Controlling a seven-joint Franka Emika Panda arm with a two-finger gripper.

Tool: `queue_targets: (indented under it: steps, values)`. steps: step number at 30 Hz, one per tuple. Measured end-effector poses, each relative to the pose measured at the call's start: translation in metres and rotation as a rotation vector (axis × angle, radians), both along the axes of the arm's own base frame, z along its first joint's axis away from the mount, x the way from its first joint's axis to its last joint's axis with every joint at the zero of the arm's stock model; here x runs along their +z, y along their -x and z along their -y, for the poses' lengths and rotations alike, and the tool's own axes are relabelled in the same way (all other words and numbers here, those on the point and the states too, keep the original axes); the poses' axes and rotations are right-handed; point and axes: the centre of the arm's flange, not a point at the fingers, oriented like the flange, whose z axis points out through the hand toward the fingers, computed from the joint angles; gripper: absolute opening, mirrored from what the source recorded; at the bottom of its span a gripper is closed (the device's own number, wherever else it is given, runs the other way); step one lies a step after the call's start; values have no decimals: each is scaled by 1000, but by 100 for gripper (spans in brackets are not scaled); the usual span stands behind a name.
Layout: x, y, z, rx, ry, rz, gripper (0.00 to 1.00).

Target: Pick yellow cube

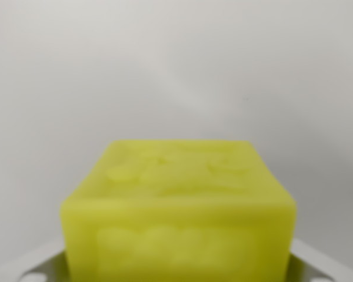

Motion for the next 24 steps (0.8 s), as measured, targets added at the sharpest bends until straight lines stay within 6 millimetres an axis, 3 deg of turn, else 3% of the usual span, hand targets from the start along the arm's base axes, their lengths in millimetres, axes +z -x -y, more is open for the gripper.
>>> queue_targets:
  steps: [24]
  values:
    - [40,0,0,0,0,-1,0]
